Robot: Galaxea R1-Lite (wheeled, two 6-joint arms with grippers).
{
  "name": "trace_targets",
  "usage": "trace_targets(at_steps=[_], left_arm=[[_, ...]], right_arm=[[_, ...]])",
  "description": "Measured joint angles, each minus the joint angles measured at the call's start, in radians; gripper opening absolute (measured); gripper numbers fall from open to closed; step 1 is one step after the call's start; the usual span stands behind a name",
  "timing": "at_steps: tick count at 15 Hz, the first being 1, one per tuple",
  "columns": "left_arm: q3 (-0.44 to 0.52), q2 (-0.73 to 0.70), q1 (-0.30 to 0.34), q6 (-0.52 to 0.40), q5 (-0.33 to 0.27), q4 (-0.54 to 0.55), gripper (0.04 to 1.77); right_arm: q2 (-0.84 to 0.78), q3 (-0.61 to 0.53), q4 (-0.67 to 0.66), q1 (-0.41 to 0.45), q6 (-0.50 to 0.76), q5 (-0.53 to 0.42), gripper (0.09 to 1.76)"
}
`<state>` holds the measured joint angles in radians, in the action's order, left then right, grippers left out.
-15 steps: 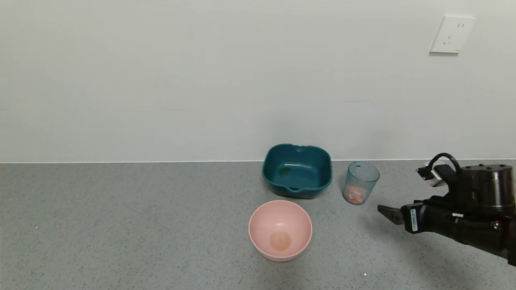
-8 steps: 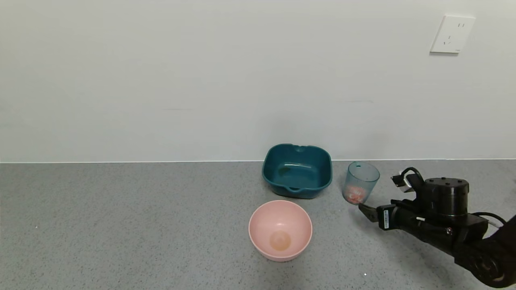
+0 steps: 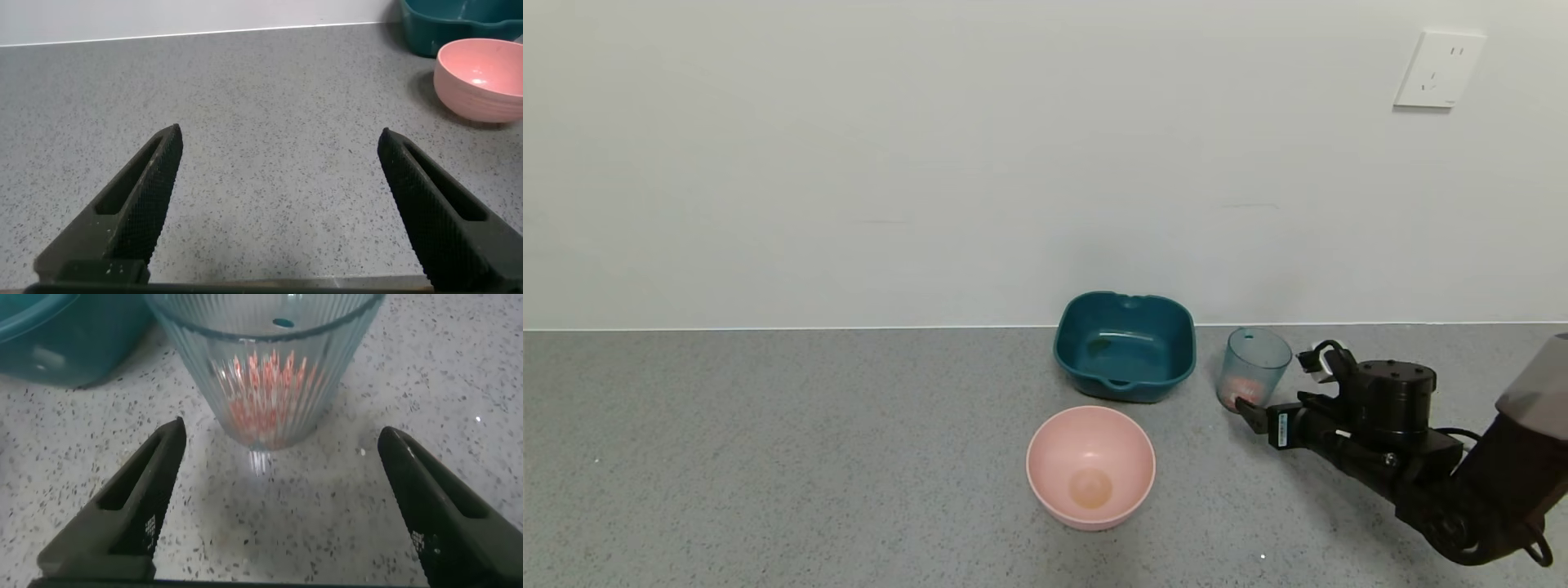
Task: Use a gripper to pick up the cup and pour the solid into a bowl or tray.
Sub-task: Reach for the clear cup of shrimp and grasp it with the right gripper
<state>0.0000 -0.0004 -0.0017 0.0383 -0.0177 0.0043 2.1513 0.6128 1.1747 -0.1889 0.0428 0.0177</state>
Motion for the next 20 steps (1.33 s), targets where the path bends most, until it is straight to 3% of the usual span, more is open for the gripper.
trace_targets(at_steps=[12, 20], left_arm=[[0.000, 0.000, 0.000, 0.000, 0.000, 0.000, 1.72], [0.000, 0.000, 0.000, 0.000, 0.000, 0.000, 1.72]], right_arm=[[0.119, 0.199, 0.003, -0.011, -0.003, 0.037, 1.71], [0.174, 0.275, 0.025, -0.025, -0.006, 0.065, 1.71]])
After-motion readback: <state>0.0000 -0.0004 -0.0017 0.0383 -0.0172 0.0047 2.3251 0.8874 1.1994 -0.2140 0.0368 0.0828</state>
